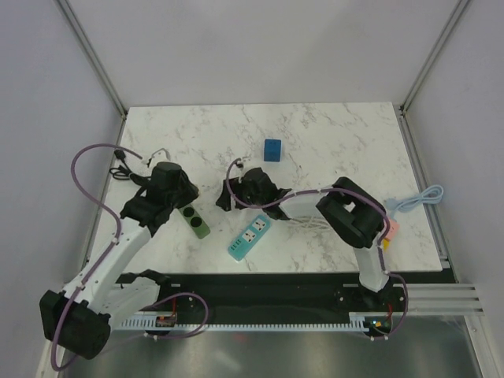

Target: Pull the plug off the socket

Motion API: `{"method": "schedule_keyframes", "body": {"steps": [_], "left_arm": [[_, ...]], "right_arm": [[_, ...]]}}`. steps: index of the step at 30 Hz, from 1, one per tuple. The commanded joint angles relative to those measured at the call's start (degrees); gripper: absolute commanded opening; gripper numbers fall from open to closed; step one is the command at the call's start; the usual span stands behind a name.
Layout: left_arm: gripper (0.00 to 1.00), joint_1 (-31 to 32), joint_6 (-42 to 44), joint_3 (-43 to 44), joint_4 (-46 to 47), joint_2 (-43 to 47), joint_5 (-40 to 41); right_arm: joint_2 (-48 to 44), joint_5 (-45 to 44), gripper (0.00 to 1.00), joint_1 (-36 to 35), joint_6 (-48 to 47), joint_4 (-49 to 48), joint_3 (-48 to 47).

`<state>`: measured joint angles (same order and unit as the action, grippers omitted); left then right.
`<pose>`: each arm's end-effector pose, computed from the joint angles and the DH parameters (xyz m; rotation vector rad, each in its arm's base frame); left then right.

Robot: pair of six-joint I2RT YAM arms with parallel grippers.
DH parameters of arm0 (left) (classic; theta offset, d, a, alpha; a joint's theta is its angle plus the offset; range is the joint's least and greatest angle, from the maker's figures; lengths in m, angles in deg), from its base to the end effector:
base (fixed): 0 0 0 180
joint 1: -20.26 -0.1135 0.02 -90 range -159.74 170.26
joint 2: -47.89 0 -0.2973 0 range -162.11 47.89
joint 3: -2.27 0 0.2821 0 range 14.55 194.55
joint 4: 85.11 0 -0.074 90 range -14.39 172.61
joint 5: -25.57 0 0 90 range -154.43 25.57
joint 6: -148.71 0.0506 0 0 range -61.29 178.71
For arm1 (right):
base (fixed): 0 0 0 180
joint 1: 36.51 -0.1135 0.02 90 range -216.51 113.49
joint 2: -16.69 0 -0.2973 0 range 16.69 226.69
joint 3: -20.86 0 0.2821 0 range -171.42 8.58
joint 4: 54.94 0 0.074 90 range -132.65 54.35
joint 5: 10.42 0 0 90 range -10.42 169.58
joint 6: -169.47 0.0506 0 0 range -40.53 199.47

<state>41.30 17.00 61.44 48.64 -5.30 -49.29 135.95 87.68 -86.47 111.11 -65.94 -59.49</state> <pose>0.2065 -0.0653 0.3015 -0.5415 2.1948 -0.2884 0.3127 0.3832 0.1376 -0.4456 2.1706 0.9894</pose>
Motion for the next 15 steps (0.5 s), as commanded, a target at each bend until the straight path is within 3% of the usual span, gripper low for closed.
{"method": "schedule_keyframes", "body": {"steps": [1, 3, 7, 9, 15], "left_arm": [[0.02, 0.1, 1.2, 0.0, 15.7, -6.3, -4.1], [0.02, 0.2, 1.7, 0.6, 19.8, -10.0, -5.5], [0.02, 1.6, 2.0, 3.6, 26.3, -19.7, 0.8], [0.02, 2.8, 3.6, 4.1, 35.4, -25.2, 1.2], [0.02, 5.6, 10.8, 4.5, 62.3, -37.7, -1.9]], "right_arm": [[-9.3, -12.2, 0.85, 4.0, 2.0, -5.3, 8.1], [-14.5, -17.4, 0.84, 6.0, 1.1, -6.2, 11.8], [-22.0, -31.4, 0.85, 9.2, -1.2, -6.3, 20.5], [-25.9, -35.6, 0.88, 11.1, -1.8, -6.1, 22.7], [-29.7, -35.3, 0.88, 15.8, -1.8, -11.7, 29.0]]}}
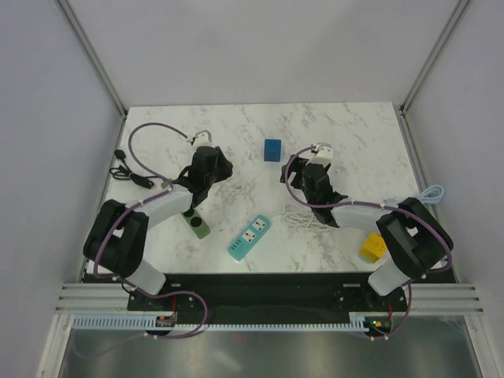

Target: Pull the plug off the socket

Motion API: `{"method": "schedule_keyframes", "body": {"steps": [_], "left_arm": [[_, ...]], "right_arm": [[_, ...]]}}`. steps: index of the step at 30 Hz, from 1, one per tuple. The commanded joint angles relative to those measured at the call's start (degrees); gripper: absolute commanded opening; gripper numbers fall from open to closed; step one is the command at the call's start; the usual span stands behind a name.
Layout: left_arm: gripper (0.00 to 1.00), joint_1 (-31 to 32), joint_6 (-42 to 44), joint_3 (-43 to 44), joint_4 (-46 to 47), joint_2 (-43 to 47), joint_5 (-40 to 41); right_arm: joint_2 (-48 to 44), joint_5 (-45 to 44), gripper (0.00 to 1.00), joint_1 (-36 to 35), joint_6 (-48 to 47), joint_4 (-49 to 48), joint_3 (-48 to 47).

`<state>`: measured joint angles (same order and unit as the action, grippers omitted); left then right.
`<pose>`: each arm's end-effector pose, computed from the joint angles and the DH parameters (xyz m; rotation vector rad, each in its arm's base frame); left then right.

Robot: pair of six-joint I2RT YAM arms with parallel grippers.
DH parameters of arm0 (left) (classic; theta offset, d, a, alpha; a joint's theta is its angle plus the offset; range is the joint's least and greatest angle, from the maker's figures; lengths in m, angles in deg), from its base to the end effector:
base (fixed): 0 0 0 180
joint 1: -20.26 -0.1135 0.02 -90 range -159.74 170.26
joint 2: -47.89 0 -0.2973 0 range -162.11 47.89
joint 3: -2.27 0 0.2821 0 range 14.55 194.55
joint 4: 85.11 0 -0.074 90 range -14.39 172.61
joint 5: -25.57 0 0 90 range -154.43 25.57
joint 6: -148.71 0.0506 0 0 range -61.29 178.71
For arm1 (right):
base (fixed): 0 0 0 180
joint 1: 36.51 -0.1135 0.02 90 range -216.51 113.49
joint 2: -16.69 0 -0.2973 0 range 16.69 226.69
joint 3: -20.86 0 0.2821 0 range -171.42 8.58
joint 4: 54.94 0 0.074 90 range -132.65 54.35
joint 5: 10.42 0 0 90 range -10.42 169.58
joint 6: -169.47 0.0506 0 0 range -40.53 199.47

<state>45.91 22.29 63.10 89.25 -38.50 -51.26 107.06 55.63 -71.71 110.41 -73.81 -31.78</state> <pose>0.3306 -0.1460 0.2246 -0.3365 2.0991 -0.4065 0.3050 0.1901 0.1993 0.2138 1.8778 0.3970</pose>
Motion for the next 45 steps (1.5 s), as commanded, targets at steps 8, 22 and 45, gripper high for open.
{"method": "schedule_keyframes", "body": {"steps": [8, 22, 45], "left_arm": [[0.02, 2.6, 5.7, 14.0, 27.9, -19.9, 1.3], [0.15, 3.4, -1.7, 18.8, 28.5, -29.6, -0.7], [0.64, 3.7, -8.9, 26.1, 16.7, -35.7, -0.3]], "right_arm": [[0.1, -1.9, 0.89, 3.1, 0.0, -3.9, 1.1], [2.2, 2.1, 0.89, 5.1, 1.9, -5.1, 0.8], [6.3, 7.5, 0.89, 5.9, 2.1, -1.7, -3.7]]}}
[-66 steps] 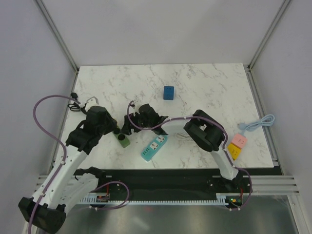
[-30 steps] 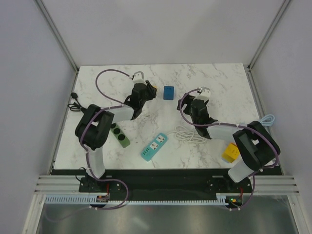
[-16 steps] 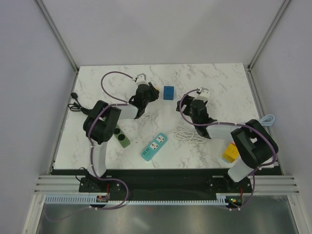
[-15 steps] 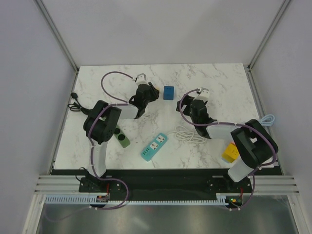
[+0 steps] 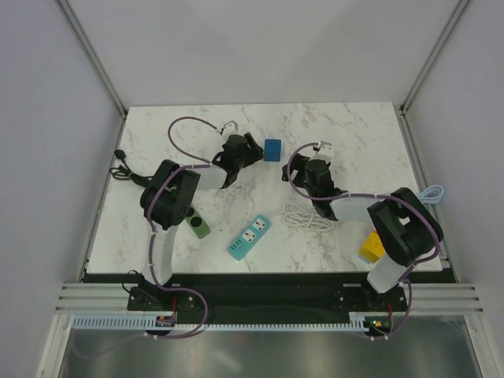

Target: Pull the plug off the socket

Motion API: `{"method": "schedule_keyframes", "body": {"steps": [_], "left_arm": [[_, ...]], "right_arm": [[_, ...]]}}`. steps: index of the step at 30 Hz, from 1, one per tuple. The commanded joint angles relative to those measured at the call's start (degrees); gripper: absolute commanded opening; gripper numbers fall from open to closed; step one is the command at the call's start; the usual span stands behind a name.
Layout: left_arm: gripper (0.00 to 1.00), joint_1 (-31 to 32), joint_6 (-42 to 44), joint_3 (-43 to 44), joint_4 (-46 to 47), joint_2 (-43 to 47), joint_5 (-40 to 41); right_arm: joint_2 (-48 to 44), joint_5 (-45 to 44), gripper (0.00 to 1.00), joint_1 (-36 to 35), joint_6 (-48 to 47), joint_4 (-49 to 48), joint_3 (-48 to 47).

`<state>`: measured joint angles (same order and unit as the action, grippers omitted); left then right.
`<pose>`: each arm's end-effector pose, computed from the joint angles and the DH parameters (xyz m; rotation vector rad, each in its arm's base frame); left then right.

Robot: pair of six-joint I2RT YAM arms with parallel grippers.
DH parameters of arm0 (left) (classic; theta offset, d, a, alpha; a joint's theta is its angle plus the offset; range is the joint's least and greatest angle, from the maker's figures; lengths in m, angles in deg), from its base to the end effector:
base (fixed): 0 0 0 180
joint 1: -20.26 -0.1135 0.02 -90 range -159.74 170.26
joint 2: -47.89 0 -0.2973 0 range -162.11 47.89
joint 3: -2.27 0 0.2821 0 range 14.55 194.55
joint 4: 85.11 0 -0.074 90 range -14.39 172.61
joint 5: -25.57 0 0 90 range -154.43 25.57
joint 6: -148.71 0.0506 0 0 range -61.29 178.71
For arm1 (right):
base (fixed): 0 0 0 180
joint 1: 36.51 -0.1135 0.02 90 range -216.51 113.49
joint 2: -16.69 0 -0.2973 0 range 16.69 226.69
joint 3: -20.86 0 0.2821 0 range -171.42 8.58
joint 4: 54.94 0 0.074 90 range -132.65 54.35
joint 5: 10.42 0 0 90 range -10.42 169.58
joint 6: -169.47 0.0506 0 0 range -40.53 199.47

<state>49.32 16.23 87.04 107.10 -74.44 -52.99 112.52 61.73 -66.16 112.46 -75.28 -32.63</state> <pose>0.4544 -0.2410 0.1398 -0.3687 2.0213 -0.5918 0.3310 0.1705 0.1735 0.2630 1.9410 0.4216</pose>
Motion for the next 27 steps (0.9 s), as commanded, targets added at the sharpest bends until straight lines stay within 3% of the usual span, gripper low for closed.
{"method": "schedule_keyframes", "body": {"steps": [1, 4, 5, 8, 15, 17, 21, 27], "left_arm": [[0.75, 0.3, -3.1, 2.0, -1.5, 0.4, 1.9], [0.88, 0.3, -3.3, 0.7, -2.3, 2.5, 2.5], [0.98, 0.3, -3.3, -0.7, -2.3, 3.5, 2.9], [1.00, 0.3, -3.5, -4.0, -3.3, 8.6, 5.0], [0.98, 0.3, -2.8, -8.5, -21.5, 25.8, 6.8], [0.96, 0.3, -2.7, -13.7, -24.1, 34.3, 4.3], [0.96, 0.3, -5.0, -26.6, -23.2, 50.3, -8.7], [0.95, 0.3, -7.8, -38.6, -27.6, 66.6, -19.5]], "right_arm": [[1.1, 1.7, 0.89, 0.4, 0.1, -0.1, -2.9], [1.1, 2.3, 0.89, 0.6, -0.1, 0.1, -3.3], [1.0, 2.3, 0.89, 0.6, -0.4, 0.3, -3.3], [0.4, 2.1, 0.89, 0.6, -0.6, 0.9, -3.2], [-0.5, 5.5, 0.87, 0.1, 0.3, 3.2, -2.9], [-0.2, 6.0, 0.85, -1.7, 0.2, 9.1, -6.5], [-0.3, 8.4, 0.84, -7.7, -4.1, 20.0, -11.5], [-7.5, 11.9, 0.85, -14.6, -1.6, 27.0, -5.8]]}}
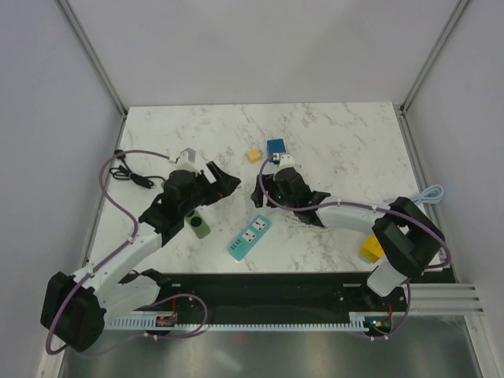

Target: Pull the plug off the socket

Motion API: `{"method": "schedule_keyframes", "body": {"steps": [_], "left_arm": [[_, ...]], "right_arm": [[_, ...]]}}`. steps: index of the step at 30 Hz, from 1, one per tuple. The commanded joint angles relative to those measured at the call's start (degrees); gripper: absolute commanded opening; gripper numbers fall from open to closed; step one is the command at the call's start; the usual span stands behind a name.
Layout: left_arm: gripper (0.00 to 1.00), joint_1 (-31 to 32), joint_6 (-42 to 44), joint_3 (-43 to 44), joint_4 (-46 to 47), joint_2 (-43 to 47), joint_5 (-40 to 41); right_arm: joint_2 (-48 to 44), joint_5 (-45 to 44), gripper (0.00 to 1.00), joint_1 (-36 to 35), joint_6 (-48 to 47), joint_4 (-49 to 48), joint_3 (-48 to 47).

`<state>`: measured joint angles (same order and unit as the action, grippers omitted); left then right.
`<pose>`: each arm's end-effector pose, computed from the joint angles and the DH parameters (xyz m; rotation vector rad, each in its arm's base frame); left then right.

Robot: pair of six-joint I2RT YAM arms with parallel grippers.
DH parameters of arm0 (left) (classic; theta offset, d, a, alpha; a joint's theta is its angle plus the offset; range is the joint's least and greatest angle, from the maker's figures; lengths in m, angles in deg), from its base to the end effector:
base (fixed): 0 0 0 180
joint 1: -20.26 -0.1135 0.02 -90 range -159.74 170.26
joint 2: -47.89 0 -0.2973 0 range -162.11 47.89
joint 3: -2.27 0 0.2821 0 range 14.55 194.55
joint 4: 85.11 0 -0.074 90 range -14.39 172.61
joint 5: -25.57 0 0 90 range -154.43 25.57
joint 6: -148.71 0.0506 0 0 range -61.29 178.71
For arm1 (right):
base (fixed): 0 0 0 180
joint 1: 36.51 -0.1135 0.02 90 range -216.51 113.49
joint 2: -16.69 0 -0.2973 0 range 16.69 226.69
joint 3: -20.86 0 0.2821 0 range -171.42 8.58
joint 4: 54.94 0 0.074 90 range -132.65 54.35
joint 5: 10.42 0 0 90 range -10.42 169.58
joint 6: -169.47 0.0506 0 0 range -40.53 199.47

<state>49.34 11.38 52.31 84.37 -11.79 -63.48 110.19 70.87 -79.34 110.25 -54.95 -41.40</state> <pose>0.2320 -0.1281 0.2800 -0.3325 1.9962 -0.8606 0.2878 0.2564 0.1996 -0.1350 2.1642 0.5988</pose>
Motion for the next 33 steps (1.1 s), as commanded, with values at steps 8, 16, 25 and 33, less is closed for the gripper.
{"method": "schedule_keyframes", "body": {"steps": [8, 16, 25, 33], "left_arm": [[0.95, 0.2, -0.8, -6.9, -11.8, 17.2, -17.2], [0.95, 0.2, -3.4, -9.0, -12.4, 23.6, -21.0], [0.94, 0.2, -3.0, -9.1, -14.0, 26.1, -22.3], [0.94, 0.2, 4.3, -4.6, -21.4, 27.5, -18.4]], "right_arm": [[-12.1, 8.6, 0.87, -5.0, 6.1, 3.2, 14.7], [-6.0, 11.3, 0.87, -5.9, 10.8, -6.2, 16.9], [6.8, 11.2, 0.73, -10.9, 11.3, -7.6, 4.9], [17.0, 10.2, 0.71, -12.9, 5.9, 1.6, -13.6]]}}
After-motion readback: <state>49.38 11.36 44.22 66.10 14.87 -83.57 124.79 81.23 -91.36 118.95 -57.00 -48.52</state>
